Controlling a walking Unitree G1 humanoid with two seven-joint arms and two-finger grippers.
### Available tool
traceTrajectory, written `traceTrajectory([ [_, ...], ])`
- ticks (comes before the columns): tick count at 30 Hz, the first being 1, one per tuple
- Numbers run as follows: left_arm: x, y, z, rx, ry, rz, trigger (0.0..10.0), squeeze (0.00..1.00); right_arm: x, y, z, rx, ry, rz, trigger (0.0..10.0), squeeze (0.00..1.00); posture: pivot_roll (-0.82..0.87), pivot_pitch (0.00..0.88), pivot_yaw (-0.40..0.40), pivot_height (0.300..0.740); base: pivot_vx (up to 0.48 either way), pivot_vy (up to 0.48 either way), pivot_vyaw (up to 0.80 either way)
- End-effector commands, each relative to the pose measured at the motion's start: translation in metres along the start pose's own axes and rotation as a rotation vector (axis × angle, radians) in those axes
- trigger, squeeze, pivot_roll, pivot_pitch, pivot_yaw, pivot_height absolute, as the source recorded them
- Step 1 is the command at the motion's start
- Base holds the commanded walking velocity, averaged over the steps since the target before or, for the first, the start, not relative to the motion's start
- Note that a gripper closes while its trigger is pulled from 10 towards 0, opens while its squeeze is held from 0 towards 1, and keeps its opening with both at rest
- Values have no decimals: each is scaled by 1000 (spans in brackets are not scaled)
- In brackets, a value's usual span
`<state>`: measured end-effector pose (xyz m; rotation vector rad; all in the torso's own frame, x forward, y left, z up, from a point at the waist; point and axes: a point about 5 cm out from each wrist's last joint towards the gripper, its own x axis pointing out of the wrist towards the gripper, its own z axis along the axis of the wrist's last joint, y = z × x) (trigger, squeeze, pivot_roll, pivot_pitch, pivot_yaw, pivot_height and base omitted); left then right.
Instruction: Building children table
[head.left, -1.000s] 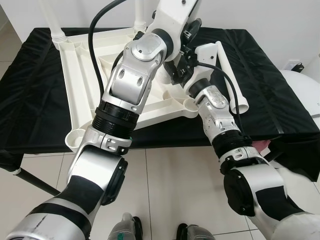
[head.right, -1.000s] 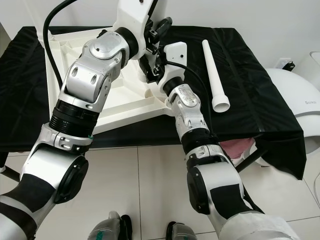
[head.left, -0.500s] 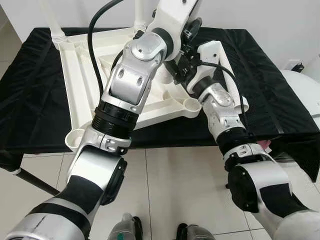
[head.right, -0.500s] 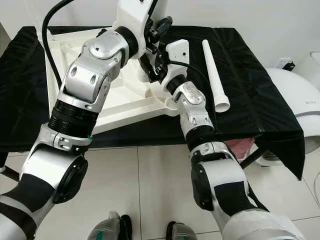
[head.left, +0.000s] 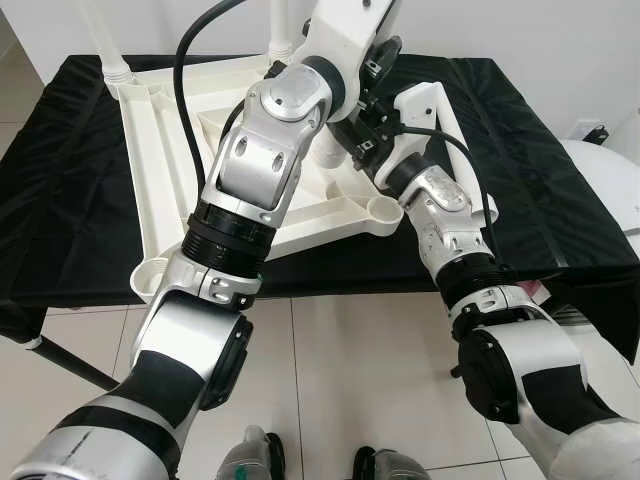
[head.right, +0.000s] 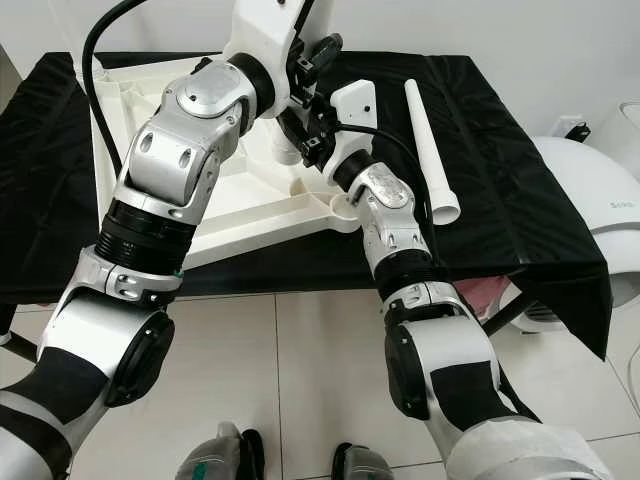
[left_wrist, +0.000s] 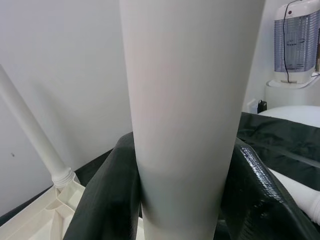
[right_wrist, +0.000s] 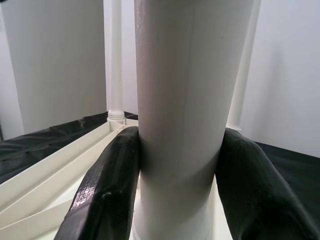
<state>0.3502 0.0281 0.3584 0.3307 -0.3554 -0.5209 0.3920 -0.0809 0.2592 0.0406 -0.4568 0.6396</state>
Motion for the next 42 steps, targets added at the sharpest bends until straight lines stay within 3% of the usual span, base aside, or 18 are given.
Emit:
traceTrajectory([
  [1, -1, -3, 0, 6, 3, -13, 10000, 0, 1, -3, 3, 27, -15, -16, 0, 0, -40, 89, -18, 740, 0, 0, 0],
  [5, -1, -7, -1, 3, 4, -26, 10000, 0, 1, -4, 2, 39, -15, -23, 0, 0, -42, 91, -19, 740, 0, 0, 0],
  [6, -1, -9, -1, 1, 5, -32, 10000, 0, 1, -4, 2, 50, -15, -29, 10000, 0, -42, 90, -21, 740, 0, 0, 0],
  [9, -1, -11, -2, -1, 6, -42, 10000, 0, 1, -4, 1, 54, -9, -37, 10000, 0, -42, 90, -21, 740, 0, 0, 0],
  [10, -2, -12, -2, -2, 6, -47, 10000, 208, 1, -5, 1, 54, -8, -38, 10000, 0, -42, 90, -23, 740, 0, 0, 0],
  [12, -2, -13, -2, -2, 5, -50, 10000, 208, 1, -5, 1, 54, -7, -36, 10000, 0, -42, 90, -23, 740, 0, 0, 0],
  [13, -2, -13, -2, -11, 4, -51, 10000, 1000, 1, -5, 1, 54, -7, -36, 10000, 0, -42, 90, -23, 740, 0, 0, 0],
  [18, -2, -12, -2, -16, 5, -49, 10000, 1000, 2, -5, 1, 56, -10, -37, 10000, 0, -44, 85, -24, 740, 0, 0, 0],
  [19, -2, -12, -1, -8, 5, -52, 10000, 325, 2, -5, 1, 57, -11, -38, 10000, 0, -44, 85, -24, 740, 0, 0, 0],
  [20, -2, -12, -1, -3, 5, -55, 10000, 325, 2, -5, 1, 58, -11, -39, 10000, 0, -44, 85, -24, 740, 0, 0, 0],
  [21, -1, -11, -1, -1, 4, -55, 10000, 0, 1, -5, 0, 59, -11, -39, 10000, 0, -44, 82, -23, 740, 0, 0, 0],
  [31, -2, -7, 1, -43, 0, -57, 10000, 0, -2, -7, -4, 80, 2, -48, 10000, 0, -43, 81, -28, 740, 0, 0, 0],
  [35, -6, -4, 4, -134, -22, -119, 10000, 0, -7, -11, -6, 84, 7, -48, 10000, 0, -43, 80, -29, 740, 0, 0, 0],
  [37, -11, -8, 6, -175, -34, -223, 10000, 0, -9, -14, -6, 79, 11, -43, 10000, 0, -43, 85, -26, 740, 0, 0, 0],
  [42, -17, -8, 7, -187, -46, -279, 10000, 0, -12, -18, -6, 78, 13, -48, 10000, 0, -42, 90, -23, 740, 0, 0, 0],
])
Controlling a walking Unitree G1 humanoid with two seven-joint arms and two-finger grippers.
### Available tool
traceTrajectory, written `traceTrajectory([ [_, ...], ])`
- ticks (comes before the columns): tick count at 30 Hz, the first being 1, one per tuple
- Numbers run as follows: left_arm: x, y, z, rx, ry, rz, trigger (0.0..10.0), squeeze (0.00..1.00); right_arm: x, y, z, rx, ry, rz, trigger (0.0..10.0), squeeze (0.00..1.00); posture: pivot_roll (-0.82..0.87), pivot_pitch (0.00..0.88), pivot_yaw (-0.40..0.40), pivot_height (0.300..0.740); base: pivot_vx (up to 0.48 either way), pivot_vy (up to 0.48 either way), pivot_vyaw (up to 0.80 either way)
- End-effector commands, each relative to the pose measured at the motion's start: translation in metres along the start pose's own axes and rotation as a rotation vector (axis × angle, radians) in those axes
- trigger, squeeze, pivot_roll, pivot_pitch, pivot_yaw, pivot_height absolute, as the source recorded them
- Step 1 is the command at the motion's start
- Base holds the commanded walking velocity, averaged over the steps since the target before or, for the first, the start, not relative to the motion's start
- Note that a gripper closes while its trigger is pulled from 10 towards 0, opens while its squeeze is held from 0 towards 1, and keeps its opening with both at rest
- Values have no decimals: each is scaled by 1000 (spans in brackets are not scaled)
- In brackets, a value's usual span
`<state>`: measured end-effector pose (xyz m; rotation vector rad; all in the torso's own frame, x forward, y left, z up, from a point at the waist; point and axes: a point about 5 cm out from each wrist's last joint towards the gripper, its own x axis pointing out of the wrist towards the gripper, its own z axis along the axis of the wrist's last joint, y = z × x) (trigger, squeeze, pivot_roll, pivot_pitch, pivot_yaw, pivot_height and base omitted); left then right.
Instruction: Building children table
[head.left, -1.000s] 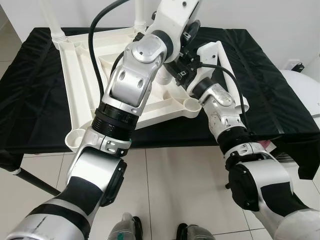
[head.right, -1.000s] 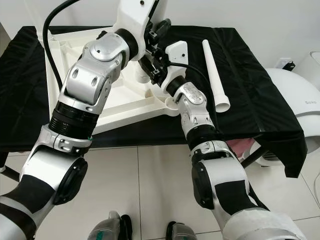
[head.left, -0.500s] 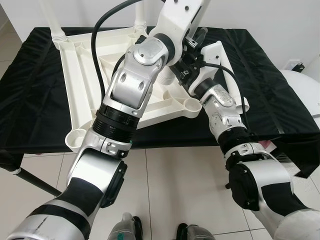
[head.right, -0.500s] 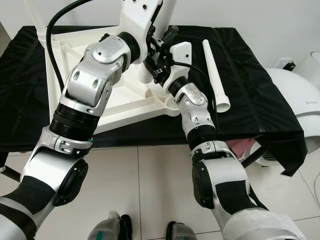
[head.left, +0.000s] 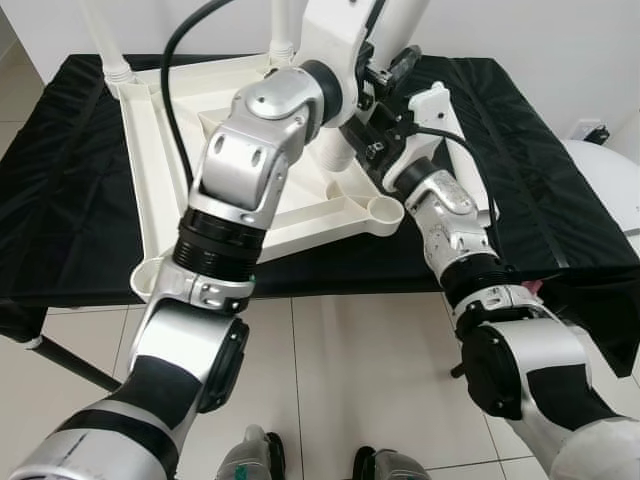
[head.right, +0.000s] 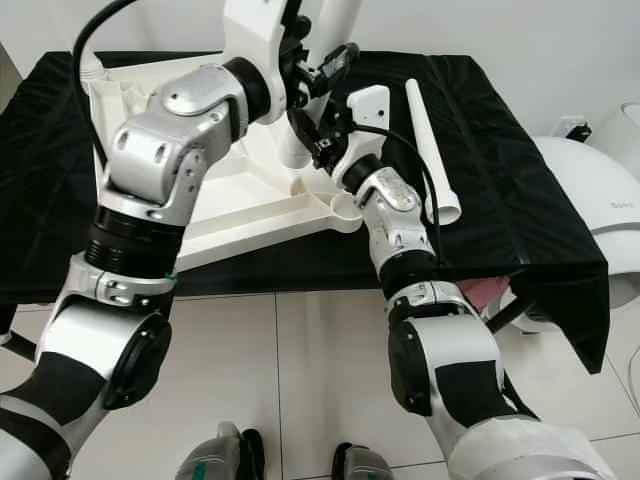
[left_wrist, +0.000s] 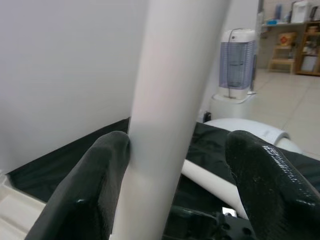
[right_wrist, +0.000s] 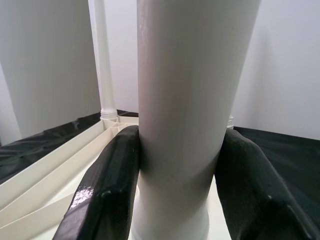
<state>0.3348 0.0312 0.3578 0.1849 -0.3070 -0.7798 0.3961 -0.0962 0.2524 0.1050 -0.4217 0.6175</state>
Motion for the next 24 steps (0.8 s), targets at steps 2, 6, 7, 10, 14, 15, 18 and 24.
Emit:
traceTrajectory([
  [2, -3, -4, 2, -3, -5, -59, 10000, 0, -4, -6, 0, 21, -2, -15, 10000, 0, -42, 92, -23, 740, 0, 0, 0],
  [6, -6, -4, 3, 4, -8, -89, 10000, 0, -5, -9, 0, 26, 0, -23, 10000, 0, -41, 97, -21, 740, 0, 0, 0],
  [7, -11, -4, 2, 6, -3, -120, 10000, 0, -7, -12, 0, 31, 8, -23, 10000, 0, -41, 97, -21, 740, 0, 0, 0],
  [10, -15, 0, -1, 10, 13, -114, 10000, 0, -9, -15, 0, 57, 12, -1, 10000, 0, -39, 103, -23, 740, 0, 0, 0],
  [14, -19, 8, -4, 17, 33, -86, 10000, 0, -11, -17, 2, 109, 18, 53, 10000, 0, -39, 104, -24, 740, 0, 0, 0],
  [15, -19, 8, -4, 17, 33, -86, 10000, 0, -11, -17, 2, 109, 18, 53, 10000, 0, -39, 104, -24, 740, 0, 0, 0],
  [18, -22, 15, -7, 10, 48, -50, 10000, 0, -15, -17, 2, 155, 34, 141, 10000, 0, -39, 104, -24, 740, 0, 0, 0],
  [24, -27, 23, -12, 7, 68, -18, 10000, 0, -27, -20, -1, 193, 94, 258, 10000, 0, -45, 108, -25, 740, 0, 0, 0],
])
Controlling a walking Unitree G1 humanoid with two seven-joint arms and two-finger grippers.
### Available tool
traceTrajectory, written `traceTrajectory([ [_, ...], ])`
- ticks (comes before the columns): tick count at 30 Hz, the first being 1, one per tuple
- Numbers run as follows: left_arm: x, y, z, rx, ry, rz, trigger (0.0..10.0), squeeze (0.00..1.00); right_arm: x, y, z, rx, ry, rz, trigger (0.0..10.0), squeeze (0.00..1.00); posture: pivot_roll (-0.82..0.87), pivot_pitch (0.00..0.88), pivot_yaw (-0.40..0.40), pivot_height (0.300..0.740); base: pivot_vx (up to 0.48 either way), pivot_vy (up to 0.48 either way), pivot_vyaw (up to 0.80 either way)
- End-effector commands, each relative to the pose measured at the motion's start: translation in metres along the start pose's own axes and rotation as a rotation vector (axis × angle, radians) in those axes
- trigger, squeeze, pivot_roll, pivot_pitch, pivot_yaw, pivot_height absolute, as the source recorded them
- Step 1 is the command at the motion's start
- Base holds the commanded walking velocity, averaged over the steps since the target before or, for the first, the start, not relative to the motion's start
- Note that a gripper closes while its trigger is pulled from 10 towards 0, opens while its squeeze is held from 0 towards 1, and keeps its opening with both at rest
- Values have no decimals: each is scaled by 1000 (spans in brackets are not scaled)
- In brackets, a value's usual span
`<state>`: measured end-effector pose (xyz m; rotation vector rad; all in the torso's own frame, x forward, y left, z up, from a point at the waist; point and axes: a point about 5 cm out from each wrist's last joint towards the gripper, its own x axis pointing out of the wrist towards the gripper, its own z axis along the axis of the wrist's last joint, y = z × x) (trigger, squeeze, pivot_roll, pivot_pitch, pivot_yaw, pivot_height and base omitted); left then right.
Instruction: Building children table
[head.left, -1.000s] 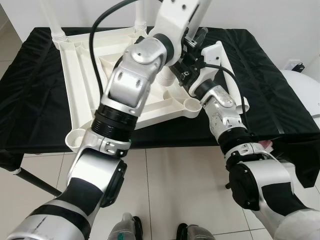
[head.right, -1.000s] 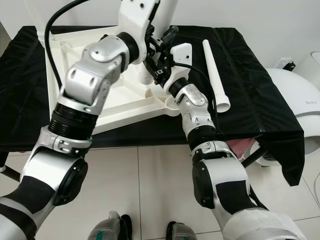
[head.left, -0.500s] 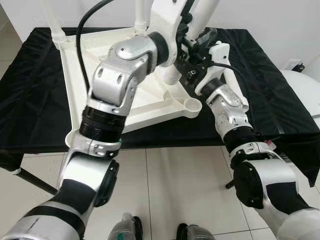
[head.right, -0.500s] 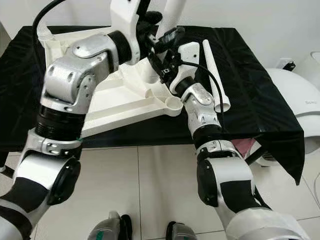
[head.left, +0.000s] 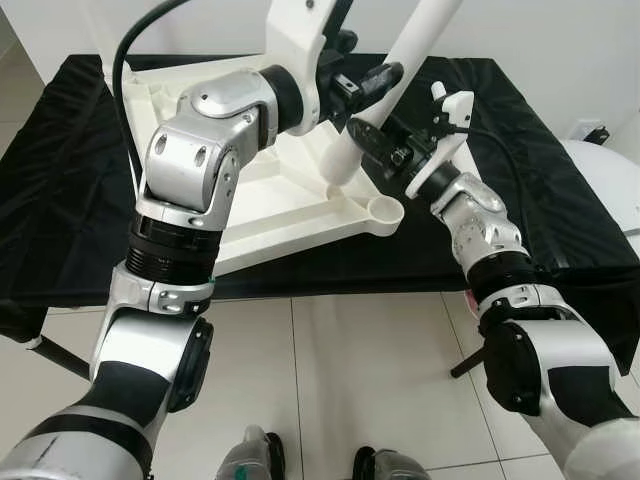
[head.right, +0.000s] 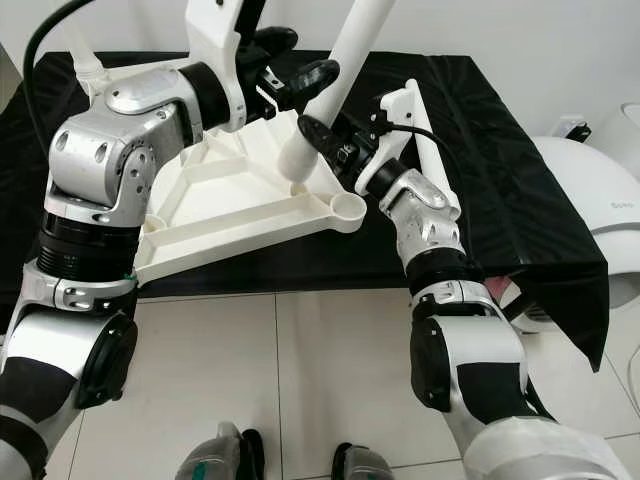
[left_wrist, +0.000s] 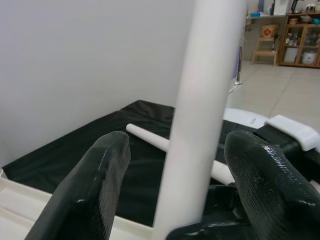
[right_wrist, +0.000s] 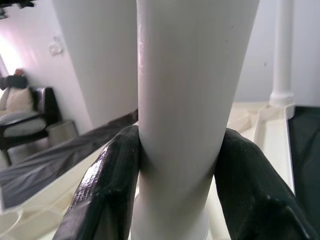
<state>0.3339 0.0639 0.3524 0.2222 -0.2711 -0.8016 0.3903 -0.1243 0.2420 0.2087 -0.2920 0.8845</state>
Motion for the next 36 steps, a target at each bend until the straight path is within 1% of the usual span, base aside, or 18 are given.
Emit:
traceTrajectory([
  [1, -2, 2, -6, -10, 26, 11, 10000, 0, -3, 0, 0, 6, 8, 28, 10000, 0, -45, 108, -25, 740, 0, 0, 0],
  [5, -3, 3, -8, -17, 36, 16, 10000, 0, -7, -1, -1, 14, 24, 46, 10000, 0, -46, 109, -24, 740, 0, 0, 0],
  [13, -4, 0, -12, -11, 49, 2, 10000, 0, -12, -5, 5, 20, 15, 38, 10000, 0, -48, 107, -21, 740, 0, 0, 0],
  [20, -7, -3, -20, -3, 70, -13, 10000, 0, -15, -11, 11, -9, 16, 7, 10000, 0, -53, 105, -20, 740, 0, 0, 0],
  [21, -9, -4, -23, 0, 80, -21, 10000, 0, -19, -14, 15, -27, 25, -1, 10000, 0, -53, 105, -20, 740, 0, 0, 0],
  [22, -9, -4, -23, 0, 80, -21, 10000, 0, -19, -14, 15, -27, 25, -1, 10000, 0, -53, 105, -20, 740, 0, 0, 0],
  [27, -15, -14, -54, 10, 178, -32, 10000, 0, -30, -21, 22, -78, 46, -27, 10000, 0, -65, 105, -23, 740, 0, 0, 0],
  [28, -15, -14, -54, 10, 178, -32, 10000, 0, -30, -21, 22, -78, 46, -27, 10000, 0, -65, 105, -23, 740, 0, 0, 0],
  [30, -15, -21, -67, 4, 211, -42, 10000, 0, -33, -22, 23, -86, 45, -36, 10000, 0, -66, 109, -23, 740, 0, 0, 0],
  [31, -15, -21, -67, 4, 211, -42, 10000, 0, -33, -22, 23, -86, 45, -36, 10000, 0, -66, 109, -23, 740, 0, 0, 0],
  [32, -15, -29, -80, 7, 251, -49, 10000, 0, -35, -21, 24, -87, 38, -49, 10000, 0, -71, 110, -21, 740, 0, 0, 0],
  [34, -16, -33, -86, 17, 269, -60, 10000, 0, -36, -21, 24, -86, 34, -55, 10000, 0, -71, 110, -21, 740, 0, 0, 0],
  [36, -15, -35, -88, 9, 277, -59, 10000, 0, -37, -21, 23, -84, 35, -59, 10000, 0, -71, 113, -21, 740, 0, 0, 0],
])
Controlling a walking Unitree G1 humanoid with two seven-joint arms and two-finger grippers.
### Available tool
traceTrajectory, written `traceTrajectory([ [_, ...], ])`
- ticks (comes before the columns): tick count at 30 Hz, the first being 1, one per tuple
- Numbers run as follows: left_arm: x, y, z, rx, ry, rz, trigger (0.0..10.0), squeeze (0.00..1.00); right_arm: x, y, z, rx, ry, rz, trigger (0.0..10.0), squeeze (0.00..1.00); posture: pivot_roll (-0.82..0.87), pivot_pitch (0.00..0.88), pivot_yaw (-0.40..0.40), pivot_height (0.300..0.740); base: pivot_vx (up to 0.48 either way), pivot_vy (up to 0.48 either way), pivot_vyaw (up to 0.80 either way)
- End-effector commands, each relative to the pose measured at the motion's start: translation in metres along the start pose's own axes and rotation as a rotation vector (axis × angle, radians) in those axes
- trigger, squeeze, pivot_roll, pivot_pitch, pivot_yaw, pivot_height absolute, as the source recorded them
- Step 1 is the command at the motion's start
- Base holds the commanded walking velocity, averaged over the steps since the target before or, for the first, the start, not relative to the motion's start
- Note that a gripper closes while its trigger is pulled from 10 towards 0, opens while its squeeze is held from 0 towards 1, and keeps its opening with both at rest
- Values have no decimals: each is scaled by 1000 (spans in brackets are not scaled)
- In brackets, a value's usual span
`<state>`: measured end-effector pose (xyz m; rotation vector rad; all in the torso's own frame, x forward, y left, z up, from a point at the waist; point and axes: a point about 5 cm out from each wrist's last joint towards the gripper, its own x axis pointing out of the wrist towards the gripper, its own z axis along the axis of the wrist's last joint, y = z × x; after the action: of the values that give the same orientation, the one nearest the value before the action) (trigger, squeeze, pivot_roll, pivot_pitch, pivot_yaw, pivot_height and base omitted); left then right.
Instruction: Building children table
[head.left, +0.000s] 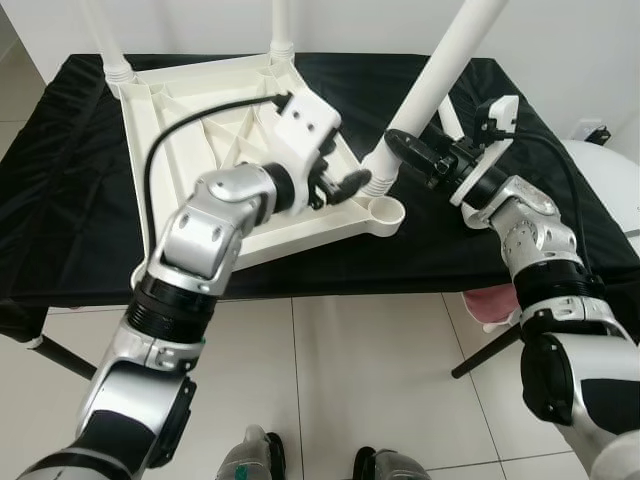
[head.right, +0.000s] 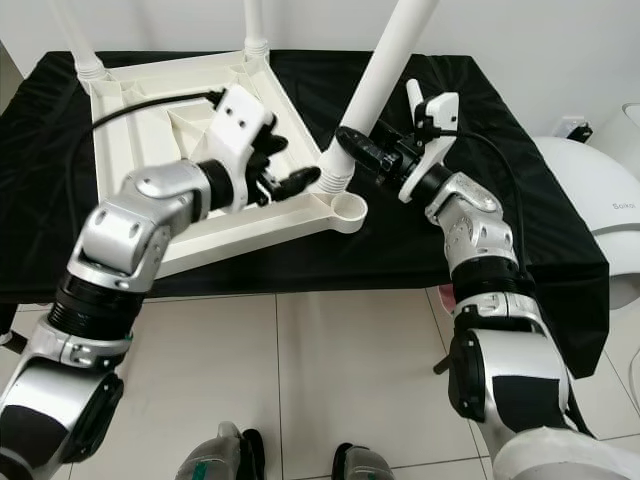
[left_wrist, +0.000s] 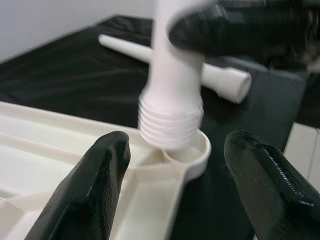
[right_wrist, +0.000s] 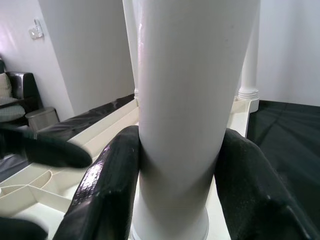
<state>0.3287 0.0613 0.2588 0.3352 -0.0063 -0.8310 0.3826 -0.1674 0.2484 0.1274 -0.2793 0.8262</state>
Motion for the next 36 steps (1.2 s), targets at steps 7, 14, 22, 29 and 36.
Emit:
traceTrajectory([
  [7, 5, -8, -6, 0, 19, 14, 10000, 0, -5, 0, 2, -15, -10, -28, 10000, 0, -71, 120, -19, 740, 0, 0, 0],
  [14, 5, -10, -19, 41, 64, 23, 10000, 0, -8, 2, 2, 7, -29, -23, 0, 0, -72, 138, -22, 740, 0, 0, 0],
  [22, 4, -18, -40, 101, 135, -5, 10000, 0, -12, 2, 2, -22, -11, -52, 10000, 0, -78, 144, -16, 740, 0, 0, 0],
  [29, 9, -25, -56, 135, 188, -23, 10000, 0, -15, 4, 3, -22, -18, -62, 10000, 0, -81, 151, -7, 740, 0, 0, 0],
  [36, 26, -26, -59, 126, 205, -2, 10000, 0, -20, 6, 2, -24, -14, -69, 10000, 0, -87, 157, 1, 740, 0, 0, 0],
])
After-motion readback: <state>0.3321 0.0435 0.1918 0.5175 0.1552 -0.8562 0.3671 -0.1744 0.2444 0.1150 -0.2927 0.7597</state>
